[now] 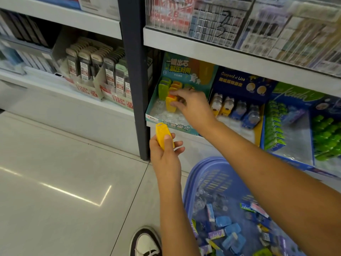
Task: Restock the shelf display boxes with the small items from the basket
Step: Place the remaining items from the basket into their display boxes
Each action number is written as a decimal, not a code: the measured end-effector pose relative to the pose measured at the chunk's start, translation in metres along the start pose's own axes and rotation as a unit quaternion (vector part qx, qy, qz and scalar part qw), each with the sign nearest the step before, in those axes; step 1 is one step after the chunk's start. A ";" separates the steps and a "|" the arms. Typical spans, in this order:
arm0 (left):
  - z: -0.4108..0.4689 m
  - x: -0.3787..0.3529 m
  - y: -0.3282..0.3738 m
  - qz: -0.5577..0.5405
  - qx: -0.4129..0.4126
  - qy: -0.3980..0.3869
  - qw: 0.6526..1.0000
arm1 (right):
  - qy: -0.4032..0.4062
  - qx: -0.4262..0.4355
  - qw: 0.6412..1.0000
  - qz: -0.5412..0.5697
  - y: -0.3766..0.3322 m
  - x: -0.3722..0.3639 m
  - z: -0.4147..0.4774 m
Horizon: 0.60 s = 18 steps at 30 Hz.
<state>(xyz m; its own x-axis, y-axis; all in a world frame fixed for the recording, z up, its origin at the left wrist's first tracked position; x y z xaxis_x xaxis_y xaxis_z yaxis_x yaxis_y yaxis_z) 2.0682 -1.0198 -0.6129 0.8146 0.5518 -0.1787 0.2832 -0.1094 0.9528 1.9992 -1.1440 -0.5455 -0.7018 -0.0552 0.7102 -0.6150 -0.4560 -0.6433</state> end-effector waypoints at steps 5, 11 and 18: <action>-0.001 0.001 0.003 0.006 -0.021 -0.012 1.000 | 0.041 0.013 0.999 0.006 0.006 -0.006 0.007; -0.004 0.001 0.009 -0.004 -0.025 -0.017 1.000 | -0.018 0.085 0.957 -0.275 0.014 -0.014 0.003; -0.012 0.006 0.015 -0.025 0.013 0.015 0.999 | 0.001 0.053 0.985 -0.167 -0.008 -0.002 -0.030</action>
<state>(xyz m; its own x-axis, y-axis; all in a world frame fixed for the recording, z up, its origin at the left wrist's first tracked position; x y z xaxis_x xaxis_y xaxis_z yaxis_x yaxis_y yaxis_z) 2.0710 -1.0085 -0.5966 0.7830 0.5824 -0.2183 0.3368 -0.1020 0.9360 1.9943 -1.1133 -0.5505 -0.4678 0.1156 0.8763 -0.7705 -0.5391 -0.3402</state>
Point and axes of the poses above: each hand's wrist, its own z-axis towards the middle knuckle, its own x-axis out of the back of the hand, y = z × x, the point moved 4 cm from there along z, towards the middle knuckle, and after that the axes turned 11 degrees about z, right-handed, at the moved point
